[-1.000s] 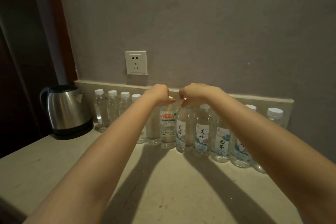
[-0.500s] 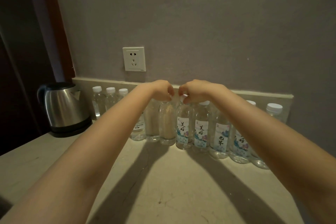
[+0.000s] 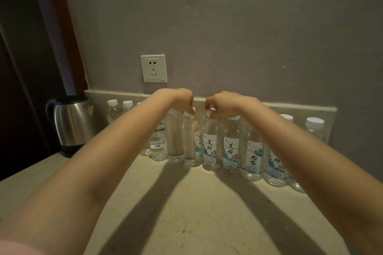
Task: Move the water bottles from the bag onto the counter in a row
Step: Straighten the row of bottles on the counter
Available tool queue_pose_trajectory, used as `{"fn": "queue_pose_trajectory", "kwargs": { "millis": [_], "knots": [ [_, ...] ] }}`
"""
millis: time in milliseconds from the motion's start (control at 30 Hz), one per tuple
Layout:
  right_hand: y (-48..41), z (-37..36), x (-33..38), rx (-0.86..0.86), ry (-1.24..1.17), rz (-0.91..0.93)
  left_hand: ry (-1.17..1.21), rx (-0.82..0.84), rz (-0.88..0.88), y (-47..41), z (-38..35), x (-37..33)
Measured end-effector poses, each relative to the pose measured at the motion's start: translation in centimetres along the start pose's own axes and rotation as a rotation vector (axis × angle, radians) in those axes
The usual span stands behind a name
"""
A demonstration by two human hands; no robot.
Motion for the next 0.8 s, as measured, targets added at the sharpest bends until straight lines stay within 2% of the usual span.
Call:
{"fn": "queue_pose_trajectory", "kwargs": {
  "millis": [67,200,367,500,800],
  "knots": [
    [0.0,0.0,0.0,-0.002,0.005,-0.003,-0.053,0.019,-0.051,0.3,0.1,-0.4],
    [-0.1,-0.1,-0.1,0.0,0.007,-0.018,-0.006,-0.028,-0.078,0.5,-0.3,-0.7],
    [-0.3,-0.1,-0.2,0.002,-0.023,-0.02,0.082,-0.155,0.056,0.2,-1.5,0.0],
    [-0.3,-0.1,-0.4,-0.026,-0.058,-0.017,0.14,-0.213,0.064,-0.1,-1.8,0.3],
    [1.3,-0.6,0.3,-0.112,-0.093,-0.17,0.13,-0.306,-0.066,-1.0,-2.0,0.7]
  ]
}}
Point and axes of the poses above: each hand's wrist, its own y-axis away from the middle knuckle, its own z-axis out of the back of the hand, x = y × z, the point moved 5 cm from there along -y, towards the middle knuckle, and after that the axes turned 13 degrees about -y, right-handed, at the moved point
